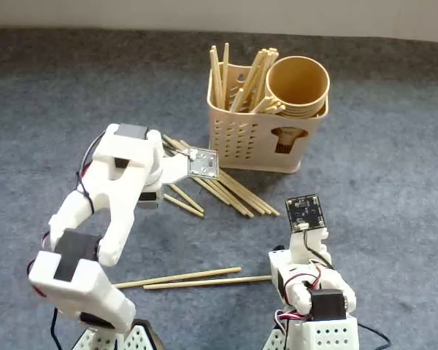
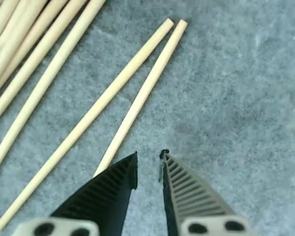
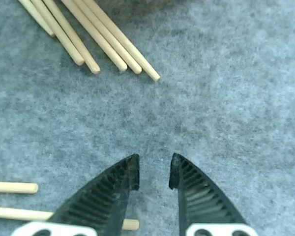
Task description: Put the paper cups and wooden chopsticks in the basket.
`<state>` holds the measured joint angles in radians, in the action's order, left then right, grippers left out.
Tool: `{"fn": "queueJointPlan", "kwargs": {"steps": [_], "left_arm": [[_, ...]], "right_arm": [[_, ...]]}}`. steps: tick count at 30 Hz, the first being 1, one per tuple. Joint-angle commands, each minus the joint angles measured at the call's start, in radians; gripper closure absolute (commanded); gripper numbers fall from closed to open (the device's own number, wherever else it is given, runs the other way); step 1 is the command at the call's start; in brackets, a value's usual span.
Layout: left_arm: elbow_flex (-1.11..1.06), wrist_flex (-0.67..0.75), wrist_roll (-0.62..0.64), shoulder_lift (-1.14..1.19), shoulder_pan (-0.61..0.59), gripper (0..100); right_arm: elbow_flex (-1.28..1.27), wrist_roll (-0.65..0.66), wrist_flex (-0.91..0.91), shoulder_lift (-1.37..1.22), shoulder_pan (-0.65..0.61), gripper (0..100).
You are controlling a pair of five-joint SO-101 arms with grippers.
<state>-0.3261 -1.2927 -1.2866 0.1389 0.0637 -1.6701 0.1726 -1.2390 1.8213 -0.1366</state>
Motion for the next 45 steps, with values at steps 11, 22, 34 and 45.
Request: {"fn": "queueJointPlan", "kwargs": {"steps": [11,22,34,45], "left_arm": [[0.289,0.003,-0.029,0.331,0.028,92],[0.297,-0.155,-0.031,0.363,0.051,98],[0.294,-0.301,-0.029,0.361,0.081,99],[0.286,-0.402,-0.029,0.334,0.082,99]], "right_arm": [[-0.117,0.011,-0.005,0.010,-0.002,87.9],[-0.117,0.011,-0.005,0.010,-0.002,87.9],[-0.117,0.011,-0.005,0.010,-0.002,87.9],[-0.117,0.011,-0.005,0.010,-0.002,87.9]]}}
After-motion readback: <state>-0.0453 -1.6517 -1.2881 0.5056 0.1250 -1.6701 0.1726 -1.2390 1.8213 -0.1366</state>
